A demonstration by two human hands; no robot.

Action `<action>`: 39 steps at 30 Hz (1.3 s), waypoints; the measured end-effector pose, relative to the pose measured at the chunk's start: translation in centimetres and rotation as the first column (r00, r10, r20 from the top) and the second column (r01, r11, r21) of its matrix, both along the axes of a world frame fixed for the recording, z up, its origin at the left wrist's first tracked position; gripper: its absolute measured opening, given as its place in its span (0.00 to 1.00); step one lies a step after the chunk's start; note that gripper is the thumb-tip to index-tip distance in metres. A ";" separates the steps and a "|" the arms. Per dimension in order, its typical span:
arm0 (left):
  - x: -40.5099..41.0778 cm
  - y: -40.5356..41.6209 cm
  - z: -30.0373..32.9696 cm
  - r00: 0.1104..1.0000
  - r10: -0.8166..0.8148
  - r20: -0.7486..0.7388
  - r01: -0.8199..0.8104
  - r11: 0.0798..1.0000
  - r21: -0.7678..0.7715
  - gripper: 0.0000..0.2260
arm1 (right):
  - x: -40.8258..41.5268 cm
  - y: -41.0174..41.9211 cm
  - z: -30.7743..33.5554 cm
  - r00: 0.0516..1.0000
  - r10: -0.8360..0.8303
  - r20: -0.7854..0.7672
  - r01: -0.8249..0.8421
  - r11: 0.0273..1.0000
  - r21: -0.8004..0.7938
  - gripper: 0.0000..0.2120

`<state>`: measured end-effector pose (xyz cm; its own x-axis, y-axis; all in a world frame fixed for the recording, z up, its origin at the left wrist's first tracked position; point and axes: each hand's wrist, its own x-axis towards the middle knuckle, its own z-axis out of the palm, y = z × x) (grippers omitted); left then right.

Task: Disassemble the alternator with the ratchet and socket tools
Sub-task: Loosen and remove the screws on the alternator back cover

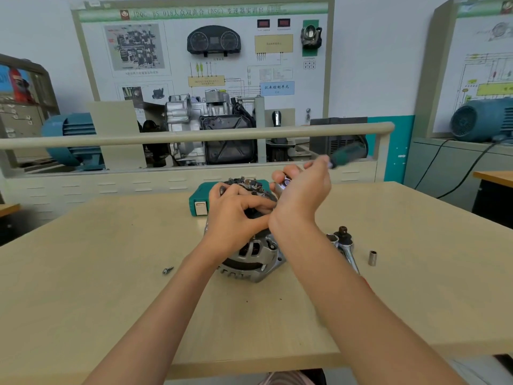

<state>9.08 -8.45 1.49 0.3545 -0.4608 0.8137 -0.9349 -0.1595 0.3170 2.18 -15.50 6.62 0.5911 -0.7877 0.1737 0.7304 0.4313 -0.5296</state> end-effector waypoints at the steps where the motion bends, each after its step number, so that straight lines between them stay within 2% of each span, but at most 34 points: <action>1: 0.0 0.0 0.0 1.000 0.005 0.010 -0.005 1.000 0.004 0.19 | 0.1 0.3 -0.2 0.998 -0.060 0.028 0.060 0.998 0.026 0.16; 3: -0.1 0.0 0.0 1.000 0.004 0.010 -0.004 1.000 0.020 0.18 | 0.2 0.3 -0.4 0.995 -0.088 0.039 0.087 0.996 0.036 0.16; 5: 0.0 -0.1 -0.1 1.000 0.005 0.000 -0.005 1.000 0.009 0.19 | 0.3 -0.1 -0.1 0.999 -0.045 -0.003 0.045 0.999 0.014 0.16; 10: -0.3 -0.2 -0.2 0.999 0.036 0.003 -0.036 0.999 -0.001 0.05 | 0.4 -1.5 0.6 0.966 0.225 -0.126 -0.234 0.970 -0.065 0.16; 14: -0.3 -0.2 -0.1 1.000 0.022 0.008 -0.022 1.000 0.005 0.08 | 0.6 -2.3 1.0 0.898 0.392 -0.197 -0.418 0.901 -0.113 0.17; 17: -0.2 -0.1 -0.2 1.000 0.028 -0.006 -0.028 1.000 -0.007 0.08 | 0.8 -3.4 1.5 0.767 0.570 -0.293 -0.625 0.767 -0.144 0.16; 21: -0.1 -0.2 -0.3 1.000 0.015 0.001 -0.015 1.000 -0.023 0.08 | 0.8 -4.5 2.2 0.509 0.746 -0.429 -0.859 0.467 -0.208 0.12; 23: -0.1 -0.1 -0.4 1.000 0.004 -0.012 -0.004 1.000 -0.022 0.10 | 0.8 -4.6 2.3 0.452 0.772 -0.447 -0.892 0.391 -0.227 0.10; 25: 0.0 -0.1 -0.5 1.000 -0.009 -0.015 0.008 0.999 -0.034 0.10 | 1.0 -4.5 2.2 0.441 0.784 -0.437 -0.898 0.378 -0.226 0.11; 28: -0.1 0.0 -0.2 1.000 0.005 -0.024 -0.005 1.000 0.009 0.06 | 0.8 -4.3 1.7 0.506 0.774 -0.381 -0.862 0.450 -0.231 0.14; 30: -0.2 0.1 -0.1 1.000 0.014 -0.028 -0.012 0.999 0.038 0.08 | 0.4 -3.8 1.4 0.619 0.722 -0.308 -0.785 0.574 -0.233 0.15; 32: -0.3 0.1 0.0 1.000 0.010 -0.030 -0.009 0.999 0.035 0.10 | 0.1 -3.0 0.9 0.795 0.574 -0.195 -0.605 0.775 -0.185 0.15; 34: -0.4 0.1 0.0 0.999 0.012 -0.042 -0.011 1.000 0.022 0.10 | 0.0 -2.0 0.2 0.954 0.283 -0.093 -0.293 0.950 -0.112 0.14; 36: -0.3 0.0 -0.1 0.998 0.021 -0.055 -0.021 1.000 0.005 0.08 | -0.1 -1.2 -0.6 1.000 0.013 -0.019 -0.014 1.000 -0.021 0.12; 37: -0.2 0.0 -0.1 0.998 0.025 -0.060 -0.025 1.000 0.000 0.08 | -0.2 -0.9 -0.9 0.999 -0.047 0.014 0.046 0.999 0.020 0.12; 39: -0.2 0.0 -0.2 0.998 0.011 -0.066 -0.011 1.000 0.001 0.08 | -0.3 -0.6 -1.0 0.996 -0.040 0.078 0.034 0.997 0.072 0.11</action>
<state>8.90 -8.45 1.32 0.4129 -0.4568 0.7879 -0.9099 -0.1702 0.3782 1.88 -16.09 5.57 0.5479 -0.8207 0.1619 0.7849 0.4374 -0.4389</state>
